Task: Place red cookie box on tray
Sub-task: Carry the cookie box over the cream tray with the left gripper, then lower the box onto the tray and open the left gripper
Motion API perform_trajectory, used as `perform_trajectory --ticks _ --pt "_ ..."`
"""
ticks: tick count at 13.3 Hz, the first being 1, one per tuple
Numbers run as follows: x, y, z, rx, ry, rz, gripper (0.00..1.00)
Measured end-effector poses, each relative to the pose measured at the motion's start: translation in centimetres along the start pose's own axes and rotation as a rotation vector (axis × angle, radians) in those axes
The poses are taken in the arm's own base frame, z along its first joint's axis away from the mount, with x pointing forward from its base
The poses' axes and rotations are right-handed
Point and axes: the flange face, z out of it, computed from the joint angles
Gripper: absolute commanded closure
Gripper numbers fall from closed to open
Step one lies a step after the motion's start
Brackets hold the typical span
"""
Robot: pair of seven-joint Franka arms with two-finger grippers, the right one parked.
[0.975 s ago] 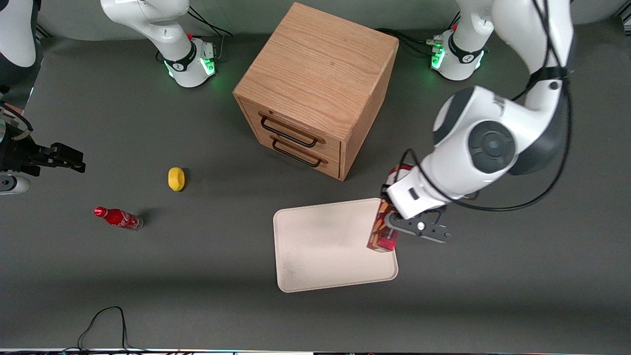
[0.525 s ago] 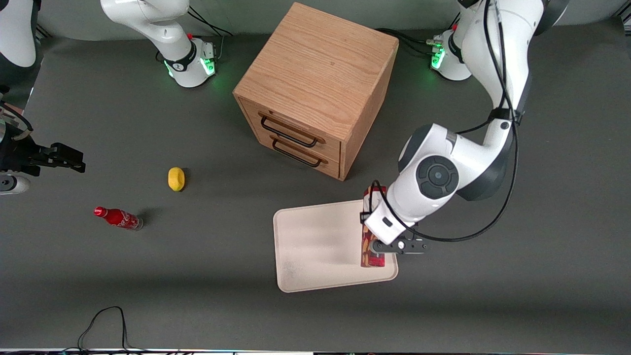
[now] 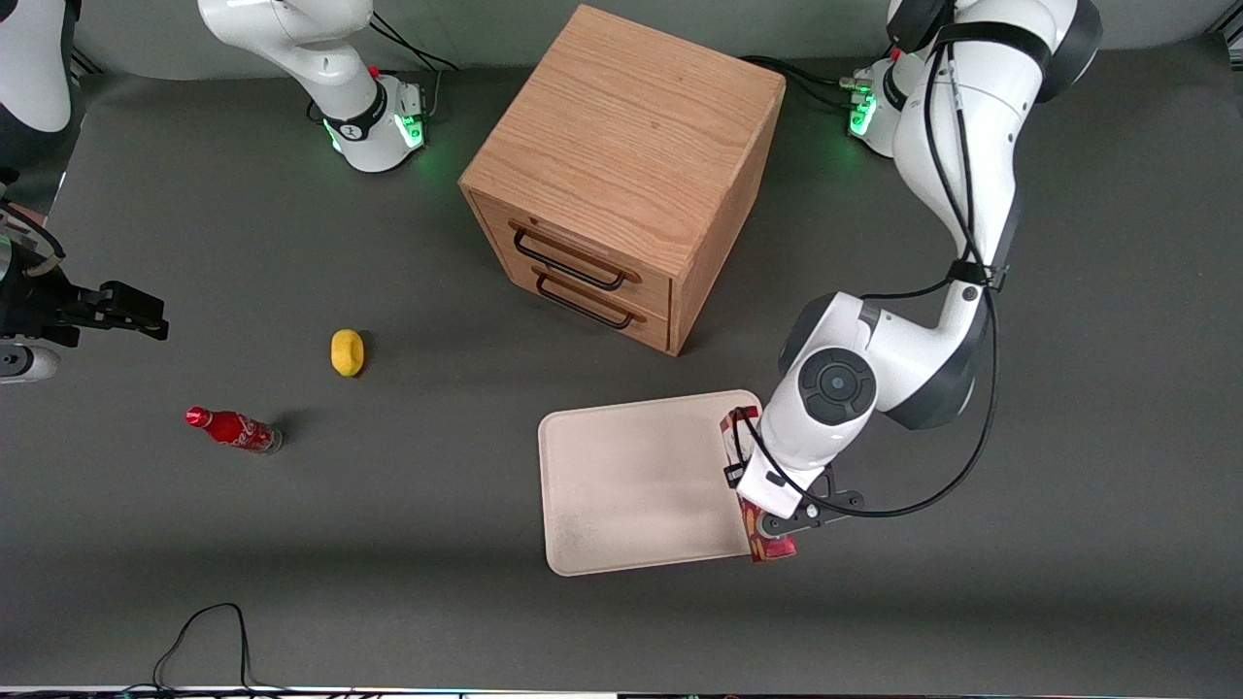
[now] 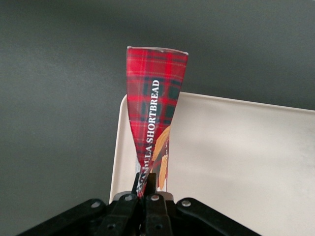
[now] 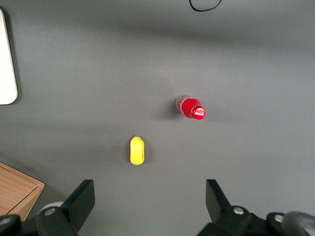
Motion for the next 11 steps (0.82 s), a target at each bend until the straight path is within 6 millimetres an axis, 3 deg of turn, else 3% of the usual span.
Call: perform_trajectory --ticks 7,8,9,11 --pt "-1.2 0.4 4.0 0.023 -0.019 0.012 1.00" --pt "-1.4 0.6 4.4 0.014 -0.013 0.013 0.80" --pt "-1.6 0.8 4.7 0.009 -0.009 0.014 0.01" --pt "-1.8 0.9 4.8 0.009 -0.010 0.016 0.00"
